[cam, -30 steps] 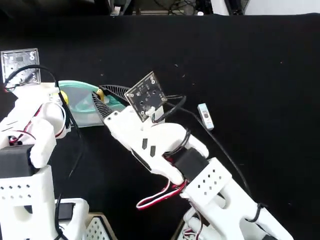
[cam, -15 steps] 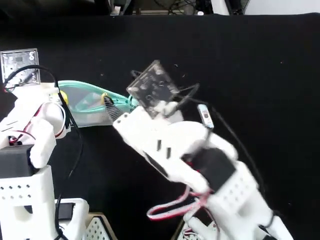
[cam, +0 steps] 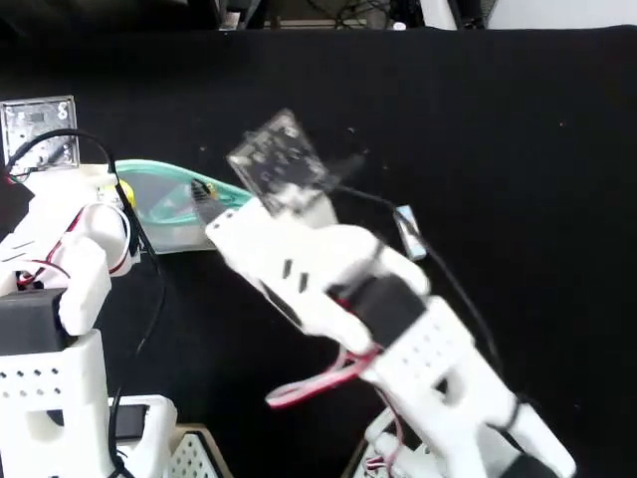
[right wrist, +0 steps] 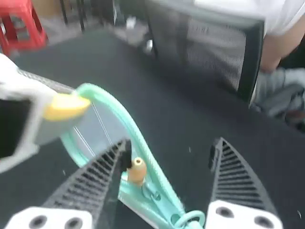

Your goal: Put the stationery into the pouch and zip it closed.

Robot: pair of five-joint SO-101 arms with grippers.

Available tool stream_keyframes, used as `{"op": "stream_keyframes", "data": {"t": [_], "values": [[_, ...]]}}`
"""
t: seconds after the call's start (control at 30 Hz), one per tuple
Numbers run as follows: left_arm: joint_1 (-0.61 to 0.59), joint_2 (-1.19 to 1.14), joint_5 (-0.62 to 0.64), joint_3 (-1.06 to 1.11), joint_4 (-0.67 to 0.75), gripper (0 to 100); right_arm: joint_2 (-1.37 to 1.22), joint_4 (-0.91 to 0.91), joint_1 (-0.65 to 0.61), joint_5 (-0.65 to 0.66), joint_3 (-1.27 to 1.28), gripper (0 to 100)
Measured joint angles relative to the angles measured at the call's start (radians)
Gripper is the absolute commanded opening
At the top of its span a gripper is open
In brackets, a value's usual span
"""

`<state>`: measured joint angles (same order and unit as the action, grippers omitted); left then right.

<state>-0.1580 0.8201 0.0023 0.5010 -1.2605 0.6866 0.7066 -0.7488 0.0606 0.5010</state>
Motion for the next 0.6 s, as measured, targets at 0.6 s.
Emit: {"op": "stream_keyframes", "data": {"t": [0.6], "values": [[0.000, 0.000, 0.000, 0.000, 0.000, 3, 0.080, 0.107, 0.143, 0.000, -0.034, 27.2]]}}
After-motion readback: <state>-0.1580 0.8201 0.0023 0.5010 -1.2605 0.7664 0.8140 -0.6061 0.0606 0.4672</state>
